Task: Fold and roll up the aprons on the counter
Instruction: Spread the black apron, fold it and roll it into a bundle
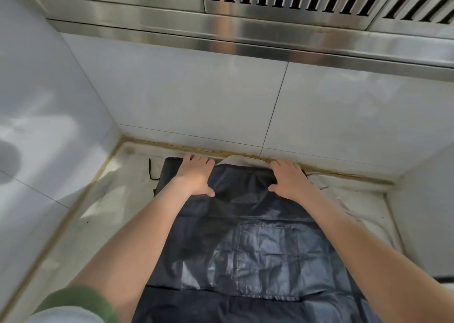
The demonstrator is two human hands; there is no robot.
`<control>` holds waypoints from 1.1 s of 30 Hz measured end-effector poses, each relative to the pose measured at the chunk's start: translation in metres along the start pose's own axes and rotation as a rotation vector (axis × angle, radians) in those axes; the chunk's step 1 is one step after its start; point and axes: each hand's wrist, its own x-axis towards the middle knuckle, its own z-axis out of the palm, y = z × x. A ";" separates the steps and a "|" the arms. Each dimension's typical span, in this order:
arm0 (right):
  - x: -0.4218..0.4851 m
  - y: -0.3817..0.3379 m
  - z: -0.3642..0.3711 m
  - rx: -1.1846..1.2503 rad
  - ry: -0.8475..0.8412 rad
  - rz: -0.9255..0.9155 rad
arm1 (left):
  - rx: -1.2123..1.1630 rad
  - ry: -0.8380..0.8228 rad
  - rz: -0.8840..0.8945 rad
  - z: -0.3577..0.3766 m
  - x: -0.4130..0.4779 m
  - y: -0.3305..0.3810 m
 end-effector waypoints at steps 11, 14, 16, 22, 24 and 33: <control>-0.093 0.007 0.008 -0.198 0.392 -0.153 | -0.162 0.210 0.028 -0.008 -0.078 -0.033; -0.120 0.001 0.024 -0.171 0.275 -0.184 | 0.009 0.163 0.056 -0.012 -0.107 -0.033; -0.134 -0.005 0.031 -0.242 0.228 -0.165 | 0.119 0.117 0.048 -0.012 -0.129 -0.031; -0.170 -0.025 0.041 -0.197 -0.205 -0.157 | 0.320 -0.092 -0.052 0.009 -0.184 -0.030; -0.181 -0.032 0.049 -0.171 -0.235 -0.129 | 0.337 -0.118 -0.058 0.023 -0.201 -0.028; -0.192 -0.041 0.065 0.034 -0.368 -0.011 | -0.417 -0.299 -0.253 0.050 -0.226 -0.028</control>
